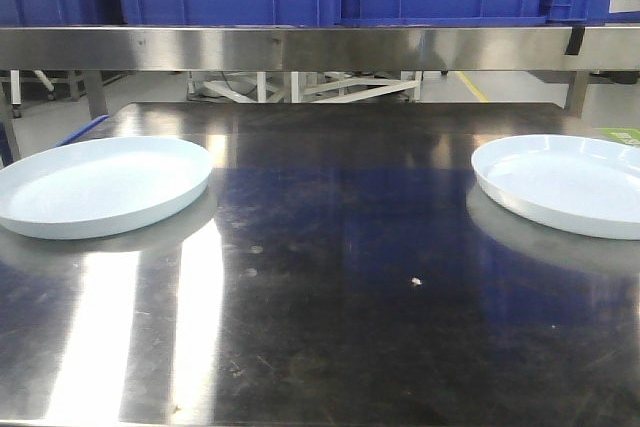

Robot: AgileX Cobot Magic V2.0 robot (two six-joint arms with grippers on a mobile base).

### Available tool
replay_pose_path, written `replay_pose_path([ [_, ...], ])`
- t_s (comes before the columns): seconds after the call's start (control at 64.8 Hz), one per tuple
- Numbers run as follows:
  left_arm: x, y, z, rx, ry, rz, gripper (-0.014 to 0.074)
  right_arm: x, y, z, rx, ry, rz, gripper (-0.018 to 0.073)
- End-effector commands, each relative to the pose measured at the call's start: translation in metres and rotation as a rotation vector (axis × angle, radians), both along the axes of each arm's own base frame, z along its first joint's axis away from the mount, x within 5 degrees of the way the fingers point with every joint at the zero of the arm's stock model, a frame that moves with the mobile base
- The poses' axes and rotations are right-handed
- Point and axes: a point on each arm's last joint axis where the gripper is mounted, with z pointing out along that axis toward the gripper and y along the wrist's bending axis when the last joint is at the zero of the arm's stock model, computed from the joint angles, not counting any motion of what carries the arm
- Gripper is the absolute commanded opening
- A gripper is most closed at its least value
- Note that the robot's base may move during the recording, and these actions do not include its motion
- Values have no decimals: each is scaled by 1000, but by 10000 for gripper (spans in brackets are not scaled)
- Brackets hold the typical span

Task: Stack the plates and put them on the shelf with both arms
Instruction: 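Lower the left gripper onto the rim of the white plate near it, then grip the plate rim with the left gripper and slide it toward the table center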

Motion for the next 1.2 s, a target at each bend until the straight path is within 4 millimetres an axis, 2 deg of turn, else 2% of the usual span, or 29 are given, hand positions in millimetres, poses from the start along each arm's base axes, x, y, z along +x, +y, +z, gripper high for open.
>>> replay_pose_path([
  [0.0, 14, -1, 24, -9, -47, 6, 82, -1, -1, 9, -5, -105, -7, 48],
  [0.401, 91, -10, 20, -94, 356, 3, 82, -1, -1, 9, -5, -105, -7, 48],
  [0.787, 189, -24, 20, -137, 685, -25, 82, -1, -1, 9, -5, -105, -7, 48],
  [0.926, 217, -28, 19, -132, 765, -42, 87, -1, -1, 9, -5, -105, -7, 48],
  [1.018, 235, -30, 17, -125, 812, -51, 137, -1, -1, 9, -5, -105, -7, 48],
  [1.188, 262, -28, 16, -110, 903, -57, 340, -1, -1, 9, -5, -105, -7, 48],
])
